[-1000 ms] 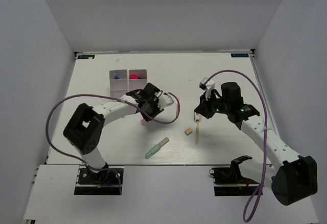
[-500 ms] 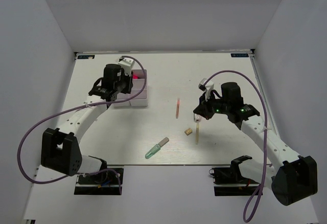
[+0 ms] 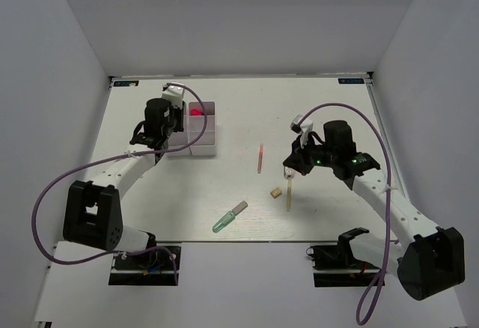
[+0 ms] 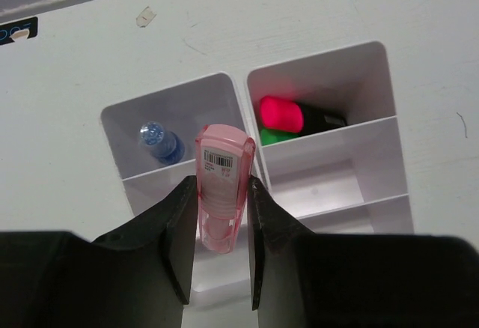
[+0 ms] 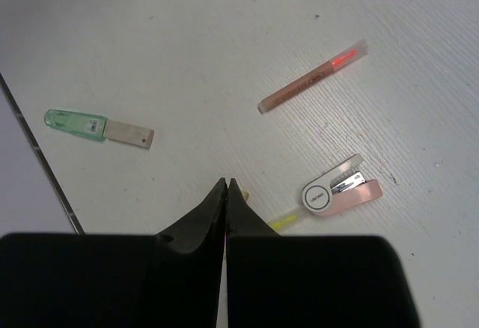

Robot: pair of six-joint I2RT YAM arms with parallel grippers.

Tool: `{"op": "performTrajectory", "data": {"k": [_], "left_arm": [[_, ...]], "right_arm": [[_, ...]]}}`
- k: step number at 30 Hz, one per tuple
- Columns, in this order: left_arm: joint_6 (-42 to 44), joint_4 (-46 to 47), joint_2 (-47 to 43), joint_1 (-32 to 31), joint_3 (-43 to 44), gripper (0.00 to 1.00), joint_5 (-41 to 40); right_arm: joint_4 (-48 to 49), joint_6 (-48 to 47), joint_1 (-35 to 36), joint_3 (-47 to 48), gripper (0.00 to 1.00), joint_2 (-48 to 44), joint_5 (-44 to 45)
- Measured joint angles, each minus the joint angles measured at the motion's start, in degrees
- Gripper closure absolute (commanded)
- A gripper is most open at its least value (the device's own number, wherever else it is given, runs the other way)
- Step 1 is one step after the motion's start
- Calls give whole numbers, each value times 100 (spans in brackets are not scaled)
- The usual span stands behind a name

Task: Sort the stationery into containers
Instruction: Place the stationery in the storage box.

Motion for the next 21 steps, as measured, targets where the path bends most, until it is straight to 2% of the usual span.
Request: {"op": "performTrajectory", "data": {"k": [6,21], "left_arm": [[173,302,273,278,0,100,367],[361,732,501,413,-81,100,859]], "right_arm": [[2,-2,0,-2,100,31,0],[7,-9,4,-52,100,151,0]]}}
